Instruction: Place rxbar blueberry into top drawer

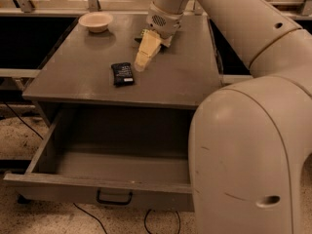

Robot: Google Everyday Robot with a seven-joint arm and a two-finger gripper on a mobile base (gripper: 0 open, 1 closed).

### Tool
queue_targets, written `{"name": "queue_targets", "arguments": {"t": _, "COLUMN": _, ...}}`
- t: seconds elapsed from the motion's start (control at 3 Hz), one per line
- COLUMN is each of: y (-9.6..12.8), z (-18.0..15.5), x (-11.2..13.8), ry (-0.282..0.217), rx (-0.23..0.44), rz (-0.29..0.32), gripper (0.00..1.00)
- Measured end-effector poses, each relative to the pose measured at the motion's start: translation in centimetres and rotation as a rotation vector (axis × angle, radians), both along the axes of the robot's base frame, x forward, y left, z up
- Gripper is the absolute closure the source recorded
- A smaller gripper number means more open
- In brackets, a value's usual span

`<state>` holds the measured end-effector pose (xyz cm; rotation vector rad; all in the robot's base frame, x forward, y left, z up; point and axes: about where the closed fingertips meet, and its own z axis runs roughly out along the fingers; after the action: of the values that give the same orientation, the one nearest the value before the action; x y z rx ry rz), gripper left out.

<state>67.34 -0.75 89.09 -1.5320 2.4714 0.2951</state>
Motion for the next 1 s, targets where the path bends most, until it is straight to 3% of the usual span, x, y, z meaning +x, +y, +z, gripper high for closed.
{"name": "queue_targets", "arguments": {"t": 0.67, "y": 1.5, "z": -0.1, "x": 1.0, "ry": -0.043, "rx": 0.031, "rz": 0.038, "gripper": 0.00}}
{"name": "queue_targets", "arguments": {"t": 1.0, "y": 3.0, "z": 0.5, "x": 1.5, "ry": -0.089, "rx": 0.067, "rz": 0.103, "gripper": 0.00}}
